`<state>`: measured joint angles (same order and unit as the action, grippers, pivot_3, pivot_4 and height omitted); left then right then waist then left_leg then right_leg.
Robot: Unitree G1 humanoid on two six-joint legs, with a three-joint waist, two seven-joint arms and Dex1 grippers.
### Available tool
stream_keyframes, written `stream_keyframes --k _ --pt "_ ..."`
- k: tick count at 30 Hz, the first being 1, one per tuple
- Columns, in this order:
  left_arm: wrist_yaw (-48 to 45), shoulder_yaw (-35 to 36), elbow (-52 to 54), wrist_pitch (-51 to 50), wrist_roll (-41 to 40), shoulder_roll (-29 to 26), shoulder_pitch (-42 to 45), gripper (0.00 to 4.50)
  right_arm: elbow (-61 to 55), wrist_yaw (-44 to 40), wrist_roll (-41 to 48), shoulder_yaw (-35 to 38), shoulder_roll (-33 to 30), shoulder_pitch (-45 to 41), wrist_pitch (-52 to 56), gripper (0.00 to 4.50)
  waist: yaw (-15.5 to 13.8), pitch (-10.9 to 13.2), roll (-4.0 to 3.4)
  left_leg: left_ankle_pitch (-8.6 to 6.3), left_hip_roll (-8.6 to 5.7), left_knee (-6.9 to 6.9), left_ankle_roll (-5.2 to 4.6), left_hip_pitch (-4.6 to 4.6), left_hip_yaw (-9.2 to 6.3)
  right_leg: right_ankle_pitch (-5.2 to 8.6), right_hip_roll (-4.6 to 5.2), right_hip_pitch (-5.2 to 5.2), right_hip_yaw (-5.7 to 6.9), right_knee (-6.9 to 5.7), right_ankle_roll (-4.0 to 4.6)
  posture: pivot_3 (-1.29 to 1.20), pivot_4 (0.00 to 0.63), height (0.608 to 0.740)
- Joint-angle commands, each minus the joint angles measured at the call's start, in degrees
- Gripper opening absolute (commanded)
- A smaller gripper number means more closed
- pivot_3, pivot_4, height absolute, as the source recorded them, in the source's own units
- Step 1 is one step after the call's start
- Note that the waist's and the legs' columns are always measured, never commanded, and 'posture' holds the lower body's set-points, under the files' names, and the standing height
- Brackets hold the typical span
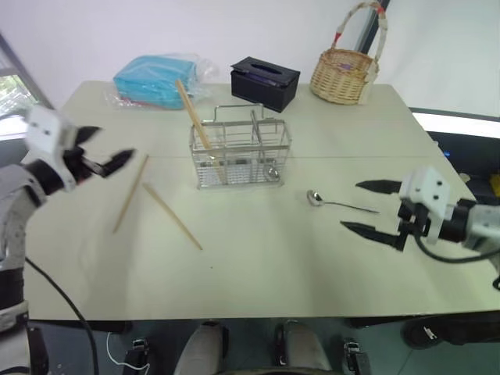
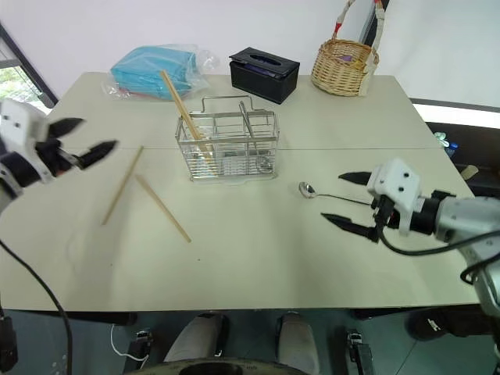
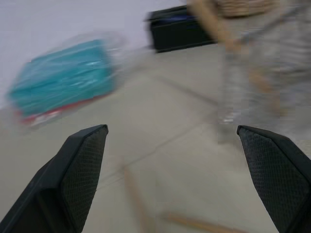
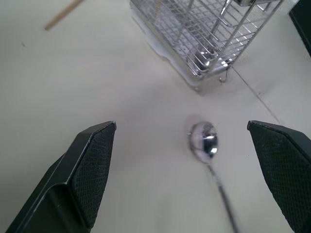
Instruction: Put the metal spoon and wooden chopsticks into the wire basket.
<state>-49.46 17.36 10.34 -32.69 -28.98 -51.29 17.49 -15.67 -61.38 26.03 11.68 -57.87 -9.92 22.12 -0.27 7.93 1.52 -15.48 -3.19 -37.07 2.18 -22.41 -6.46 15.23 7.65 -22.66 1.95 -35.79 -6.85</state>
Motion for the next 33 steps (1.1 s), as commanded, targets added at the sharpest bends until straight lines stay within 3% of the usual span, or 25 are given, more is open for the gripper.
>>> stream_keyframes --k 1,7,13,20,26,29,33 --pt "-7.39 -3.71 8.55 -2.36 -4.44 -2.81 -1.04 4.5 11.34 -6.67 -4.31 -6.61 -0.86 -8.69 -4.12 4.46 0.02 0.1 -0.15 0.0 0.01 0.01 0.0 0.0 -0.01 0.0 0.0 -0.01 0.0 0.0 0.0 0.0 0.15 0.661" --pt "-11.31 -12.48 13.17 -3.96 -5.89 -1.89 4.21 4.5 34.51 -14.26 -12.2 -16.47 2.54 -25.44 -8.86 4.46 -0.21 0.25 -0.36 0.02 -0.02 0.01 -0.02 0.0 0.04 -0.01 -0.04 0.02 0.02 0.03 0.01 0.0 0.15 0.661" --pt "-12.18 -19.08 11.18 -3.39 -3.96 1.96 11.06 4.5 56.34 -15.39 -22.43 -24.75 9.46 -39.94 -9.22 4.46 0.2 0.24 -0.34 0.03 -0.09 -0.01 -0.02 0.05 0.06 -0.07 -0.15 0.09 0.02 0.03 -0.11 0.0 0.15 0.661" --pt "-12.63 -20.24 11.13 -3.68 -3.53 2.76 13.54 4.5 69.41 -14.46 -29.83 -28.26 13.48 -44.92 -13.19 4.46 1.02 0.25 -0.35 0.04 -0.13 0.04 -0.01 0.01 -0.07 -0.14 -0.22 0.03 0.02 -0.11 -0.22 0.0 0.15 0.661" --pt "-12.51 -20.32 11.28 -3.71 -3.18 2.79 14.36 4.5 73.25 -13.79 -32.16 -28.0 15.8 -46.04 -13.7 4.46 1.37 0.26 -0.37 0.04 -0.12 0.0 0.0 0.12 -0.02 -0.14 -0.27 0.06 -0.05 -0.22 -0.23 0.0 0.15 0.661" --pt "-12.28 -20.23 11.11 -3.49 -2.77 2.76 14.64 4.5 73.49 -14.04 -32.67 -27.8 16.54 -45.6 -12.78 3.63 1.32 0.25 -0.36 0.04 -0.1 0.0 0.01 0.15 -0.07 -0.14 -0.36 0.09 -0.05 -0.25 -0.23 0.0 0.15 0.661" --pt "-12.04 -19.94 10.85 -3.56 -2.42 2.95 15.39 4.5 73.56 -14.56 -32.49 -27.09 16.88 -45.07 -11.9 1.66 1.26 0.24 -0.34 0.05 -0.1 -0.03 0.02 0.22 -0.1 -0.14 -0.43 0.16 -0.06 -0.25 -0.22 0.0 0.15 0.661"
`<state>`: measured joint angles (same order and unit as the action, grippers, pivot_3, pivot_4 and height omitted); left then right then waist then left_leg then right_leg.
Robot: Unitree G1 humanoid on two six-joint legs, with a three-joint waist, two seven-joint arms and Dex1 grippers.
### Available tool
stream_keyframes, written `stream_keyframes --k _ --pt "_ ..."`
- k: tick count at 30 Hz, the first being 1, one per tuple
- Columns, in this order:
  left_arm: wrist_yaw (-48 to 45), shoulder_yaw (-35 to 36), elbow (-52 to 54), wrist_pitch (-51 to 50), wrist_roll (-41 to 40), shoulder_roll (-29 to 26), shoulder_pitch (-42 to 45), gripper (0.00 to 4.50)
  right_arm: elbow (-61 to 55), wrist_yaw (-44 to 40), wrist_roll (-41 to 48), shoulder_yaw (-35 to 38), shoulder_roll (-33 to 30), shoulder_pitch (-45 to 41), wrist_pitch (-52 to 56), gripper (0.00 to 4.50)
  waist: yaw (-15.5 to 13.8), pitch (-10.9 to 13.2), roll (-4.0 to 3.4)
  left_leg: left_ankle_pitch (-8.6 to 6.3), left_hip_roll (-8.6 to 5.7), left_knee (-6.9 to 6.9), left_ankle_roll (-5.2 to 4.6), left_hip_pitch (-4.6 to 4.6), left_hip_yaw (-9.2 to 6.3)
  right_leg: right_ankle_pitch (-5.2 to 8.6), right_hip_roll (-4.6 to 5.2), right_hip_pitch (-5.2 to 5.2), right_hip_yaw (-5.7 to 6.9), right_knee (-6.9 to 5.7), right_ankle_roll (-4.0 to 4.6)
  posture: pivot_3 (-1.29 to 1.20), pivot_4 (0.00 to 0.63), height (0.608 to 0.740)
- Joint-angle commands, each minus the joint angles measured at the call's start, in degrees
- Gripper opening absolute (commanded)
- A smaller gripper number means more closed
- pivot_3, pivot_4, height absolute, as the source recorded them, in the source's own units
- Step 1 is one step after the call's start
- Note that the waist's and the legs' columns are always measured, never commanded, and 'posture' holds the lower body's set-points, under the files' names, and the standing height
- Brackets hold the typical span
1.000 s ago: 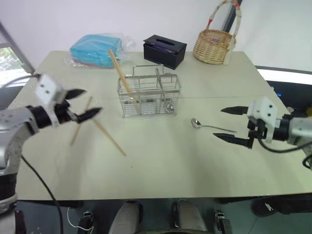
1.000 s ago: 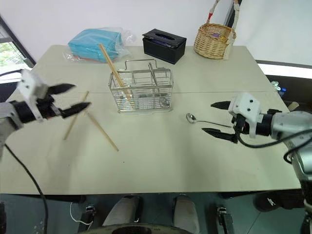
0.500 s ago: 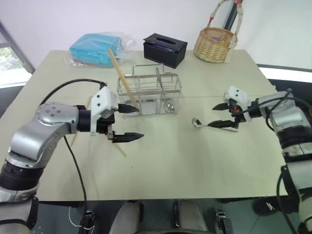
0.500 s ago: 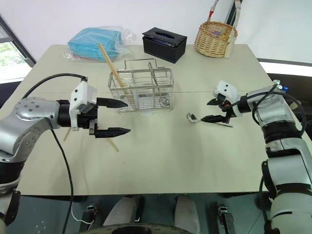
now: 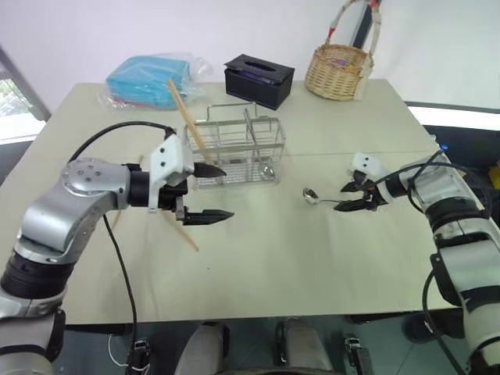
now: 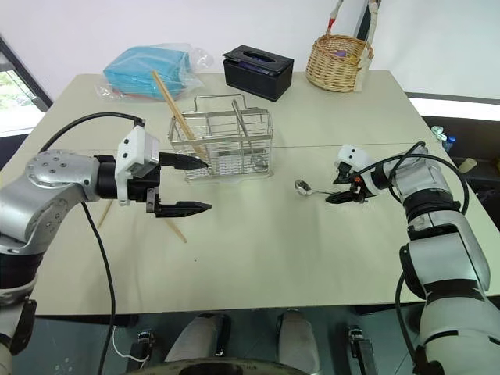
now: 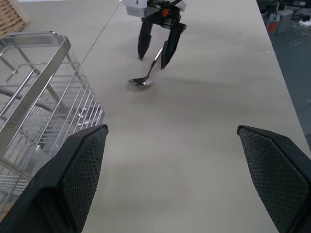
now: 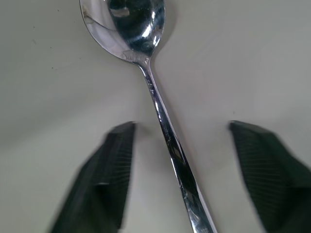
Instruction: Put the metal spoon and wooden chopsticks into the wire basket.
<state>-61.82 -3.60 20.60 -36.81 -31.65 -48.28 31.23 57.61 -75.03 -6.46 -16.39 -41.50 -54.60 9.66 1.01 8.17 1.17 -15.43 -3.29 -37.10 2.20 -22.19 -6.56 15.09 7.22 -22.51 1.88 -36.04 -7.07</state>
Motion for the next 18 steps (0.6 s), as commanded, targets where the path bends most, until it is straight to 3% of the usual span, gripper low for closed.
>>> stream_keyframes --k 1,3,10,14,18 --pt "0.45 1.1 0.47 0.46 0.25 0.03 1.97 4.5 0.36 -0.98 0.07 1.15 0.54 -0.32 0.64 1.14 -0.02 0.0 0.0 0.0 0.0 0.0 0.0 0.01 -0.01 0.0 0.0 0.01 0.0 0.0 0.0 0.0 0.15 0.661" --pt "0.64 1.21 0.22 0.39 0.23 0.18 2.49 4.5 0.41 -1.06 -0.02 1.33 0.47 -0.25 0.59 0.07 0.01 -0.03 0.03 0.0 0.0 0.0 0.0 0.01 0.0 0.0 0.0 0.0 -0.01 0.0 0.0 0.0 0.15 0.661" --pt "1.11 1.02 -1.86 1.37 1.19 0.96 3.68 4.5 -4.26 -4.14 2.42 3.85 -0.18 1.6 -2.19 0.02 0.01 -0.06 0.09 0.0 0.01 0.01 0.0 0.08 0.0 0.0 -0.04 0.04 -0.04 -0.02 0.0 0.0 0.15 0.661" --pt "1.69 1.64 -3.73 2.2 2.22 1.63 4.7 4.5 -19.95 -11.77 8.39 6.62 -3.18 8.44 -1.17 0.02 -0.12 -0.02 0.03 0.0 0.02 0.01 0.01 0.01 -0.01 -0.01 -0.05 0.01 -0.04 -0.01 -0.02 0.0 0.15 0.661" --pt "1.95 2.8 -5.87 3.02 2.86 1.6 5.9 4.5 -40.57 -14.78 16.88 10.92 -6.59 16.21 7.12 0.02 -0.3 0.02 -0.03 0.0 0.04 0.0 0.01 -0.04 -0.02 -0.01 -0.01 -0.03 -0.04 -0.02 -0.03 0.0 0.15 0.661"
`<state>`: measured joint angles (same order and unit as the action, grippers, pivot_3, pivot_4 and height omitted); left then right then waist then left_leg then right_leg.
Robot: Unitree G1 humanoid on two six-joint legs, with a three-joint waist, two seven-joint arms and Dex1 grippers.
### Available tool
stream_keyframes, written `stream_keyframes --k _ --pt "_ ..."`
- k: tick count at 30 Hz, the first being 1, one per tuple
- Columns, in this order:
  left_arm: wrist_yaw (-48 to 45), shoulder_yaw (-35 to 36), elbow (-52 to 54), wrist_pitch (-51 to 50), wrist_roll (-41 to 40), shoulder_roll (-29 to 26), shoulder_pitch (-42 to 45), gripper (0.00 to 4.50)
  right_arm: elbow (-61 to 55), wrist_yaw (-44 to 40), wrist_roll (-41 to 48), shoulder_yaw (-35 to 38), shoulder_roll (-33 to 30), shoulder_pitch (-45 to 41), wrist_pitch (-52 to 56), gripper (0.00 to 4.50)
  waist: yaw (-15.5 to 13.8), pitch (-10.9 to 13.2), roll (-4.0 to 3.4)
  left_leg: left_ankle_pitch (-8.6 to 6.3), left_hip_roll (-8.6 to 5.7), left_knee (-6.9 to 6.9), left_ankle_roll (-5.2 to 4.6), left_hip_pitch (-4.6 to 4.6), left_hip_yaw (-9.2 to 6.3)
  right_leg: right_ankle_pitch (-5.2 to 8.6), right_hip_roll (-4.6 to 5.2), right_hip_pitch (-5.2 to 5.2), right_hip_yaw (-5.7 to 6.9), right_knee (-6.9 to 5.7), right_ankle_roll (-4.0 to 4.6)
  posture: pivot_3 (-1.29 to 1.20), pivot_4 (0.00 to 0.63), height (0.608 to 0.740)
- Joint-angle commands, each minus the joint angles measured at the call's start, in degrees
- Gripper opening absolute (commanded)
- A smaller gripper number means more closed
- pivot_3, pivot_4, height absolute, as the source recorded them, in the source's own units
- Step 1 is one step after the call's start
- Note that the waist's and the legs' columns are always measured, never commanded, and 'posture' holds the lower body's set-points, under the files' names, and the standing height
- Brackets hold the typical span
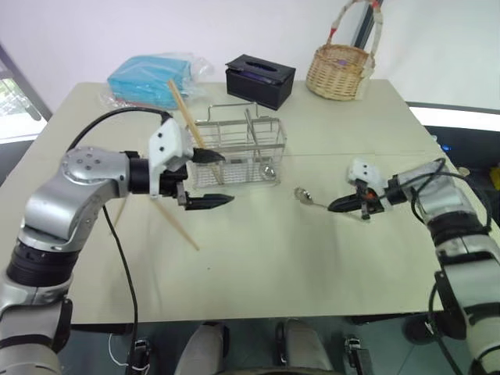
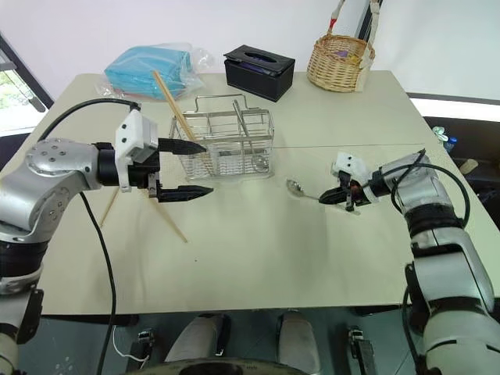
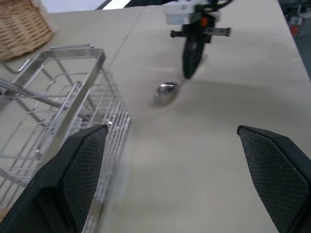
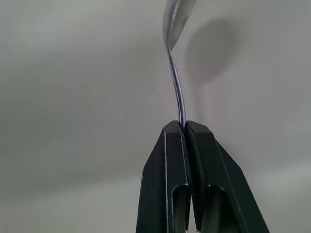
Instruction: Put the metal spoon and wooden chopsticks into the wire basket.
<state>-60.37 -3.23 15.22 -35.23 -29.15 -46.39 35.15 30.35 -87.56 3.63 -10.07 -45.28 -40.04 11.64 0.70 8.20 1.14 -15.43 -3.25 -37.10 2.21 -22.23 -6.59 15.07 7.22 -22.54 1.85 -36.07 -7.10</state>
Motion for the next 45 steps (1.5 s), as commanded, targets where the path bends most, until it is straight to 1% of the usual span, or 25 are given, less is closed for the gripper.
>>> stream_keyframes --k 1,3,5,6,8,9,11,14,16,18,19,20,21,23,26,30,33,34,35,37,40,45 --pt "0.53 2.86 -1.0 1.41 0.27 -0.37 2.31 4.5 -19.26 -3.12 10.08 6.24 -4.0 3.69 7.99 0.02 -0.01 0.01 -0.01 0.0 0.0 -0.01 0.0 -0.01 0.0 0.0 0.0 -0.01 0.0 0.0 0.0 0.0 0.15 0.661" --pt "0.45 3.54 -1.78 1.56 0.25 -0.65 2.75 4.5 -29.5 -3.81 16.86 9.62 -5.86 6.48 14.02 0.02 -0.05 0.0 0.0 -0.01 0.03 0.0 -0.01 -0.02 -0.02 0.0 0.02 0.0 0.01 0.02 -0.01 0.0 0.15 0.661" --pt "0.4 3.95 -2.43 1.98 0.57 -0.86 3.0 4.5 -36.88 -1.44 24.27 13.22 -5.79 6.12 21.75 0.02 0.1 -0.01 0.02 -0.01 0.04 0.01 -0.01 -0.03 -0.03 0.0 0.03 -0.02 0.01 0.03 -0.01 0.0 0.15 0.661" --pt "0.4 4.09 -2.89 2.24 0.77 -0.88 3.15 4.5 -39.22 1.27 27.49 14.73 -4.67 4.62 25.58 0.02 0.19 -0.01 0.02 -0.01 0.06 0.01 -0.01 0.0 -0.02 0.0 0.03 0.0 0.01 0.03 -0.01 0.0 0.15 0.661" --pt "0.48 4.23 -3.8 2.71 1.09 -0.77 3.52 4.5 -41.53 9.43 31.93 16.76 -0.41 -0.14 32.11 0.02 0.36 -0.01 0.03 -0.02 0.08 0.01 -0.01 0.04 0.0 0.01 0.05 -0.01 -0.01 0.04 0.0 0.0 0.15 0.661" --pt "0.52 4.26 -4.04 2.84 1.16 -0.72 3.63 4.5 -42.13 13.2 32.7 17.35 1.88 -1.91 33.19 0.02 0.33 -0.02 0.03 -0.02 0.09 0.01 -0.01 0.05 0.0 0.01 0.06 -0.02 -0.02 0.04 0.02 0.0 0.15 0.661" --pt "0.74 4.33 -4.53 3.16 1.3 -0.42 3.89 4.5 -40.9 23.81 30.77 17.06 8.34 -6.37 34.17 0.02 0.03 -0.07 0.12 -0.01 0.09 0.0 -0.01 0.07 -0.07 -0.01 0.02 -0.03 -0.02 0.04 0.15 0.0 0.15 0.661" --pt "0.9 4.16 -5.44 3.66 1.6 0.0 4.35 4.5 -36.65 37.18 25.31 15.42 16.72 -10.96 31.8 0.02 -0.14 -0.1 0.17 -0.01 0.07 0.01 0.0 0.06 -0.12 0.01 0.0 -0.07 -0.03 0.03 0.25 0.0 0.15 0.661" --pt "0.91 4.03 -5.96 3.99 1.84 0.29 4.55 4.5 -33.25 43.86 22.02 14.3 21.34 -12.8 29.14 0.02 -0.22 -0.12 0.2 0.01 0.0 0.0 0.01 0.01 -0.14 -0.08 0.03 -0.29 -0.02 -0.02 0.17 0.0 0.15 0.661" --pt "1.05 4.04 -6.25 4.24 2.0 0.57 4.61 4.5 -30.02 47.89 19.26 13.1 24.87 -13.74 25.27 0.02 -0.18 -0.12 0.2 0.02 -0.06 0.0 0.03 -0.12 -0.14 -0.11 0.06 -0.45 -0.03 -0.06 0.17 0.0 0.15 0.661" --pt "1.13 4.08 -6.31 4.28 2.02 0.68 4.66 4.5 -28.5 49.14 18.42 12.76 26.31 -14.16 23.41 0.02 -0.13 -0.12 0.2 0.03 -0.08 0.01 0.05 -0.21 -0.13 -0.13 0.06 -0.55 -0.04 -0.12 0.19 0.0 0.15 0.661" --pt "1.19 4.14 -6.35 4.28 2.06 0.79 4.7 4.5 -27.01 50.13 17.77 12.59 27.46 -14.62 21.85 0.02 -0.08 -0.12 0.19 0.24 -0.09 0.0 0.4 -0.22 -0.12 -0.14 0.06 -0.57 -0.04 -0.15 0.19 0.0 0.15 0.661" --pt "1.24 4.23 -6.36 4.25 2.1 0.87 4.72 4.5 -25.29 51.26 17.16 12.56 28.66 -15.17 20.24 0.02 0.01 -0.12 0.2 0.24 -0.1 0.04 0.42 -0.27 -0.09 -0.14 0.07 -0.56 -0.05 -0.14 0.17 0.0 0.15 0.661" --pt "1.55 4.67 -6.07 4.04 2.13 0.82 4.63 4.5 -20.54 53.41 15.66 12.49 30.93 -16.37 16.04 0.02 0.22 -0.11 0.19 0.24 -0.11 0.08 0.41 -0.29 -0.06 -0.16 0.07 -0.53 -0.06 -0.14 0.15 0.0 0.15 0.661" --pt "2.34 5.5 -5.58 3.46 1.93 0.6 4.29 4.5 -15.51 54.21 13.75 11.85 32.64 -16.81 10.65 0.02 0.44 -0.11 0.18 0.23 -0.14 0.1 0.4 -0.29 -0.02 -0.16 0.05 -0.51 -0.07 -0.15 0.14 0.0 0.15 0.661" --pt "3.37 6.4 -4.76 2.87 1.86 0.23 3.41 4.5 -11.37 54.5 13.24 11.7 34.55 -16.06 6.83 0.02 0.49 -0.1 0.17 0.1 -0.05 0.08 0.15 -0.25 -0.05 -0.16 -0.15 -0.55 -0.07 -0.16 0.15 0.0 0.15 0.661" --pt "3.83 6.92 -3.9 2.48 1.68 -0.06 2.76 4.5 -9.59 55.12 13.33 11.88 35.45 -15.37 6.2 0.89 0.52 -0.1 0.16 0.16 0.04 0.08 0.25 -0.19 -0.08 -0.2 -0.3 -0.55 -0.09 -0.25 0.23 0.0 0.15 0.661" --pt "4.02 7.1 -3.58 2.29 1.6 -0.17 2.57 4.5 -9.48 55.31 13.27 11.87 35.6 -15.12 6.03 1.3 0.53 -0.1 0.16 0.18 0.06 0.08 0.29 -0.17 -0.09 -0.22 -0.32 -0.56 -0.1 -0.29 0.26 0.0 0.15 0.661" --pt "4.2 7.33 -3.31 2.06 1.54 -0.27 2.44 4.5 -9.63 55.63 13.12 11.83 35.67 -14.85 5.83 1.84 0.51 -0.1 0.16 0.2 0.07 0.08 0.32 -0.17 -0.1 -0.26 -0.35 -0.58 -0.1 -0.31 0.33 0.0 0.15 0.661" --pt "4.43 7.77 -3.22 1.75 1.56 -0.55 2.41 4.5 -10.13 56.37 12.8 11.85 35.6 -14.45 5.43 2.76 0.52 -0.1 0.17 0.22 0.07 0.07 0.34 -0.17 -0.12 -0.3 -0.37 -0.59 -0.1 -0.33 0.38 0.0 0.15 0.661" --pt "4.66 8.11 -3.56 1.71 1.61 -0.74 2.55 4.5 -10.89 56.88 13.15 12.48 35.01 -14.54 5.76 4.27 0.53 -0.1 0.16 0.22 0.07 0.07 0.34 -0.16 -0.12 -0.31 -0.38 -0.6 -0.1 -0.34 0.4 0.0 0.15 0.661" --pt "6.43 10.19 -4.78 0.42 0.8 -0.37 3.5 4.5 -16.99 54.95 16.05 14.34 30.9 -15.56 9.37 4.27 0.4 -0.09 0.15 0.22 0.06 0.08 0.34 -0.19 -0.11 -0.31 -0.38 -0.61 -0.1 -0.34 0.4 0.0 0.15 0.661"
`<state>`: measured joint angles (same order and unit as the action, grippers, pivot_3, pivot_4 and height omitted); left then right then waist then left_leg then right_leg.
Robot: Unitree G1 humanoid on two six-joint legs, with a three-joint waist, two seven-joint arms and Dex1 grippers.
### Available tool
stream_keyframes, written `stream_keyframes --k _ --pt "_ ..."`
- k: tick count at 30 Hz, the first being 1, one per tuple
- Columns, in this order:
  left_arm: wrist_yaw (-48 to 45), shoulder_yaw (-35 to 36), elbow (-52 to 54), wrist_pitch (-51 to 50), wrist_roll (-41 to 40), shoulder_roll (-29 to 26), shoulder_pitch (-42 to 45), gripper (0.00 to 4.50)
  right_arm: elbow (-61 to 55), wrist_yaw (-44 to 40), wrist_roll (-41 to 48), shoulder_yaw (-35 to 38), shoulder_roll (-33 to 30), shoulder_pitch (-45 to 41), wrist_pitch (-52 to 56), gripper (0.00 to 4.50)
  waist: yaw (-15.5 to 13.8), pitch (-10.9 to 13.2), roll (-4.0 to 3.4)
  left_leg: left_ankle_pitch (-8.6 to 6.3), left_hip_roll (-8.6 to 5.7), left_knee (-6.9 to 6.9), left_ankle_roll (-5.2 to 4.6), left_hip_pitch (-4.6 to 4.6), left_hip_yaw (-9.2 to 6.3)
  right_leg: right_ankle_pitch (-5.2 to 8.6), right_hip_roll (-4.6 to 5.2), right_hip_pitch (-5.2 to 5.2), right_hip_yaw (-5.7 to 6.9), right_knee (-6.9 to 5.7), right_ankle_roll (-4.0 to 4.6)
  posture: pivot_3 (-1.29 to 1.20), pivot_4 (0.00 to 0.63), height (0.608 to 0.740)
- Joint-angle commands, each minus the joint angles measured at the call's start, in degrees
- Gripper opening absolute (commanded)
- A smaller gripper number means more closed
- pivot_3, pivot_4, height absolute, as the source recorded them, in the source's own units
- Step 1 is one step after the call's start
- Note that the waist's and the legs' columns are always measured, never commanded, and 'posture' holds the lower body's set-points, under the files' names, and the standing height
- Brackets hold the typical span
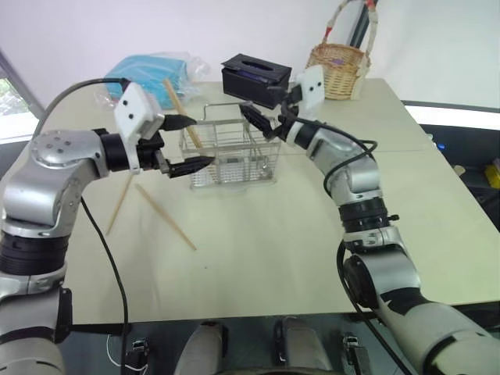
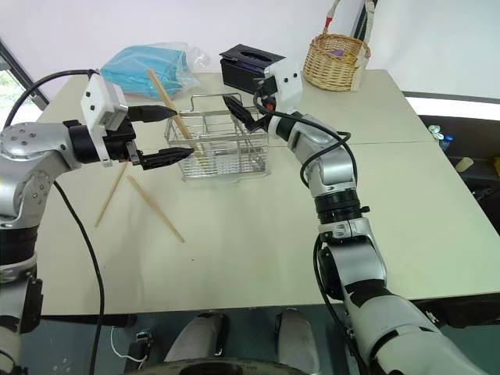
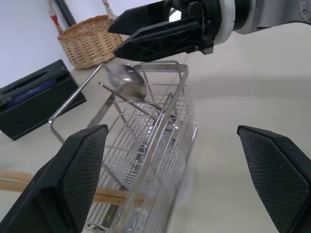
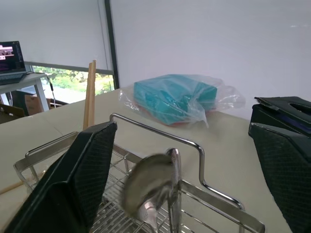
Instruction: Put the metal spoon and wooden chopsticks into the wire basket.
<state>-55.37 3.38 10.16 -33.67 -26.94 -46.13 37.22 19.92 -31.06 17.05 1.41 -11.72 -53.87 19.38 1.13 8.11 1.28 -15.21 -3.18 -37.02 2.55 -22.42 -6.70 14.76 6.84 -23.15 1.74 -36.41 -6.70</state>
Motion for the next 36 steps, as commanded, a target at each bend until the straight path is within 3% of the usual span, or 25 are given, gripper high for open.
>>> stream_keyframes --k 1,6,9,15,19,25,36 --pt "2.18 4.84 -0.16 -2.1 -2.23 -0.62 1.83 4.5 -9.18 -3.52 4.22 3.37 -4.52 -1.88 3.22 4.27 -0.05 0.0 0.0 0.0 0.0 0.0 0.0 -0.02 0.0 0.0 0.0 0.01 0.0 0.0 0.0 0.0 0.15 0.661" --pt "6.2 10.72 -3.33 -5.73 -4.46 -1.44 3.52 4.5 -21.97 -13.82 12.47 4.97 -15.03 0.2 11.69 4.27 -0.07 0.0 0.01 -0.02 0.0 0.01 -0.03 -0.02 -0.01 0.0 0.0 0.06 0.02 0.07 -0.01 0.0 0.15 0.661" --pt "9.57 13.16 -8.31 -7.41 -2.88 -3.32 4.51 4.5 -31.46 -22.64 18.15 5.97 -24.24 5.62 16.25 4.27 -0.09 -0.02 0.05 -0.03 0.02 0.04 -0.06 0.01 -0.01 0.01 -0.01 0.09 0.04 0.15 -0.02 0.0 0.15 0.661" --pt "18.75 6.56 -24.45 -12.22 7.87 -6.89 8.88 4.5 -43.87 -29.49 25.91 9.36 -35.68 20.09 22.33 4.27 -0.29 -0.03 0.07 -0.07 0.03 0.01 -0.12 0.14 0.06 0.03 0.01 0.32 0.05 0.22 -0.06 0.0 0.15 0.661" --pt "21.04 1.43 -34.96 -15.09 12.46 -4.52 13.32 4.5 -48.62 -29.87 26.07 9.64 -37.98 28.17 21.92 4.27 -0.58 -0.07 0.23 -0.07 0.05 -0.01 -0.12 0.21 0.05 0.09 0.01 0.44 0.07 0.22 -0.15 0.0 0.15 0.661" --pt "20.38 -5.46 -53.0 -9.56 19.58 0.86 20.04 4.5 -51.69 -24.59 28.64 10.37 -36.65 30.87 24.16 4.27 -0.65 -0.03 0.47 -0.07 0.01 -0.06 -0.11 0.09 -0.01 0.08 0.09 0.35 0.07 0.24 -0.17 0.0 0.15 0.661" --pt "24.7 -3.45 -77.18 -0.44 23.37 6.51 28.11 4.5 -57.1 -16.57 34.94 15.35 -36.93 37.11 27.27 4.27 -0.69 -0.03 0.64 -0.09 0.02 -0.03 -0.15 0.0 0.01 0.04 0.29 0.26 0.08 0.25 -0.25 0.0 0.15 0.661"
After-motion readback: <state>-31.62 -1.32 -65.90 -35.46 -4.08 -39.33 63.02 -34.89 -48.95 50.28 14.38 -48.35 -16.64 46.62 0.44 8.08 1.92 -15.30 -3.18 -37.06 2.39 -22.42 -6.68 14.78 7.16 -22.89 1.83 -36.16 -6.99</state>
